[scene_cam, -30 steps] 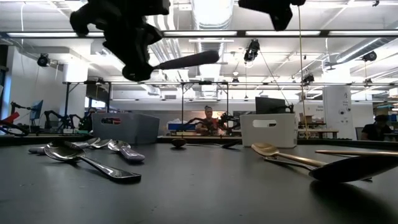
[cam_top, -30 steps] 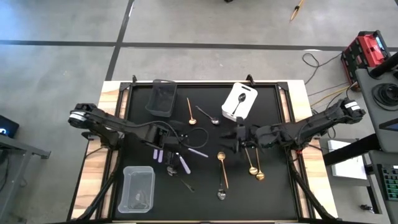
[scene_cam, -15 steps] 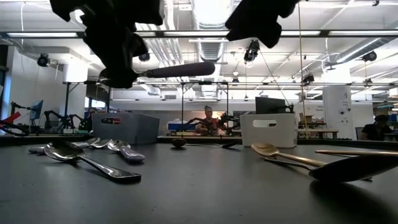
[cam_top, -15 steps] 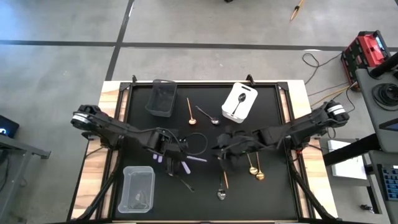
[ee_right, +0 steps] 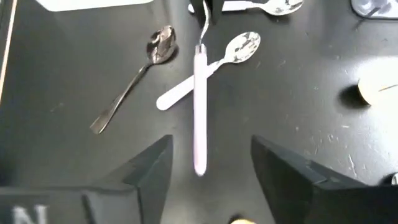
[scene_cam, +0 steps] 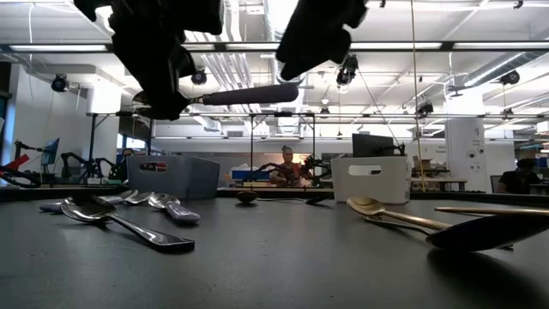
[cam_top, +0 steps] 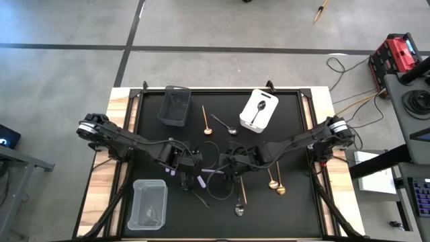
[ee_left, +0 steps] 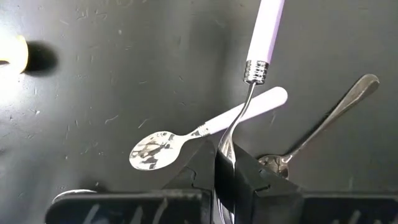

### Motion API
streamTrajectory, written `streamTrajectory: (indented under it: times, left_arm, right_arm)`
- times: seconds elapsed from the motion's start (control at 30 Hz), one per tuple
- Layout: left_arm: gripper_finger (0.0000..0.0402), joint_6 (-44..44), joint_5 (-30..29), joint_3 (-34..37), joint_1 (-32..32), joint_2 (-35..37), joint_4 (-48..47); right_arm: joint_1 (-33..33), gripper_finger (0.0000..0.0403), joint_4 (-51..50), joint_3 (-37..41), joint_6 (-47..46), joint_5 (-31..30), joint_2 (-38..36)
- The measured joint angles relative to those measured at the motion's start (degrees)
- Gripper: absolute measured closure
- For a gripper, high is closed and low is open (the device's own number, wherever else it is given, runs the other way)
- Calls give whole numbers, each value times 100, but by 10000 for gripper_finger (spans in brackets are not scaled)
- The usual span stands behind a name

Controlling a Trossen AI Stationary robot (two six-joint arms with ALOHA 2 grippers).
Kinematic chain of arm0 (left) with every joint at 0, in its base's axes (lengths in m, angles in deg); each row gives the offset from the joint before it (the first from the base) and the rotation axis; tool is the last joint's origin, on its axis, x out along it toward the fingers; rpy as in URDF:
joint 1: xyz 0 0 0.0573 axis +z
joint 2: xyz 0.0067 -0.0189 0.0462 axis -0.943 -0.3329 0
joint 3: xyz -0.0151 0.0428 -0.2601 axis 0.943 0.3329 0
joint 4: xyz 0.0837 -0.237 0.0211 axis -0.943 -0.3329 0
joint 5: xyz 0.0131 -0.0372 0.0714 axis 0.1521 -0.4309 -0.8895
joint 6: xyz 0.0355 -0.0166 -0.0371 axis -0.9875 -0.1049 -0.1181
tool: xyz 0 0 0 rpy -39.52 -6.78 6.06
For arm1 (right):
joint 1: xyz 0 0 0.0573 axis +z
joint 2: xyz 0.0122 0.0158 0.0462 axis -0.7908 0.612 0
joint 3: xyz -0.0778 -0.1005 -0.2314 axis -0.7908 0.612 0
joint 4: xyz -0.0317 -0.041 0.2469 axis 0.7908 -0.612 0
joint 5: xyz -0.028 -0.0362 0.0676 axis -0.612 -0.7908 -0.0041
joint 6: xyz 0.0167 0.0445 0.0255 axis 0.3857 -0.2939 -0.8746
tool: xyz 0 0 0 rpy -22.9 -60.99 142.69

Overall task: Sort silverware by color (type)
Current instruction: Put the purple spoon into the transparent bin

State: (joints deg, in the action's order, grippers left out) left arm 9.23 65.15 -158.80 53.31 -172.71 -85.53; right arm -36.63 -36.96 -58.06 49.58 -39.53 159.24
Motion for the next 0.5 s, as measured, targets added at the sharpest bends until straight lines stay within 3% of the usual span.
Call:
streamTrajectory:
  times: [0.23,0.5]
  left_arm:
    - [399,153,-15,0,6,0,11]
    - [399,224,-170,0,9,0,29]
  right_arm:
    - [-199,128,-129,-202,78,156,166]
    - [-293,117,-7,-200,134,479,241]
